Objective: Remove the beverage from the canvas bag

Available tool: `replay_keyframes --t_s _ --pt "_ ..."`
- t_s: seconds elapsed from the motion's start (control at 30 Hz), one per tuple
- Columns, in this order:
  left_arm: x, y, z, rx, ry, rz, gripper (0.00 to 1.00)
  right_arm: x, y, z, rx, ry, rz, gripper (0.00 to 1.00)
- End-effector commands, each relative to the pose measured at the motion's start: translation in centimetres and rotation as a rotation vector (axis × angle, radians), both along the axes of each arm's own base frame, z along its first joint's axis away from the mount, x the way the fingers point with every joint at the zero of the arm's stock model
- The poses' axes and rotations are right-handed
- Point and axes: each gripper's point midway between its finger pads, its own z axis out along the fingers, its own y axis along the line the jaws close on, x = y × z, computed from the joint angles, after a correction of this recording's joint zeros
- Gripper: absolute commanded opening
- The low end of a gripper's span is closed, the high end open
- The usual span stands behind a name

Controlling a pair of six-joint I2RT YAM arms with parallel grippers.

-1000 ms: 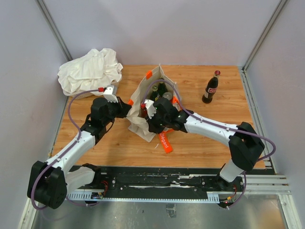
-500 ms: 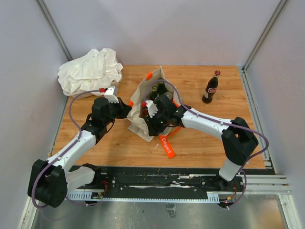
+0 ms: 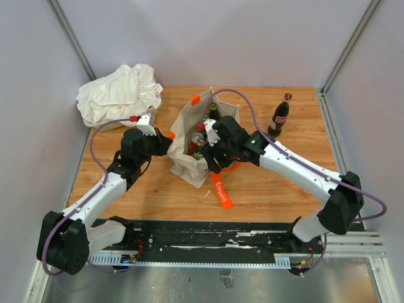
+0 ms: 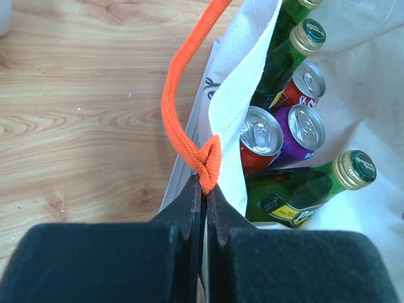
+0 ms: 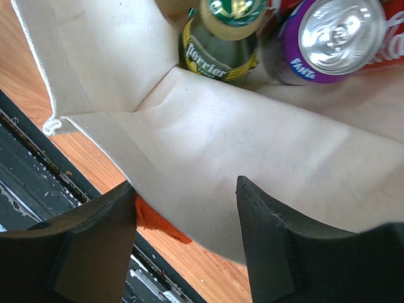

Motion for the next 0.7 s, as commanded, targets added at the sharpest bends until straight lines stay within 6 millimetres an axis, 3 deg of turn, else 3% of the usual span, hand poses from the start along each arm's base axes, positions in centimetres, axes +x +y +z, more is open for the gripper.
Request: replay_keyframes --t_s 0.0,0.23,0.5,0.67 --pt "-1.8 0.9 -4.5 0.071 0.132 0.009 0.00 0.9 -1.1 2.5 0.000 -0.105 -0.097 0.61" --pt "-2.5 0.7 -4.9 0.070 0.145 0.013 0.00 2.0 1.5 4.4 0.176 -0.160 -0.118 0.62" --pt "-3.0 0.6 -4.5 0.076 0.140 0.014 0.01 1.2 3.1 6.4 0.291 -0.177 -0.042 0.77" --pt "-3.0 0.6 -3.5 0.083 0.123 0.011 0.00 -0.1 3.3 6.2 0.325 -0.159 0.017 0.65"
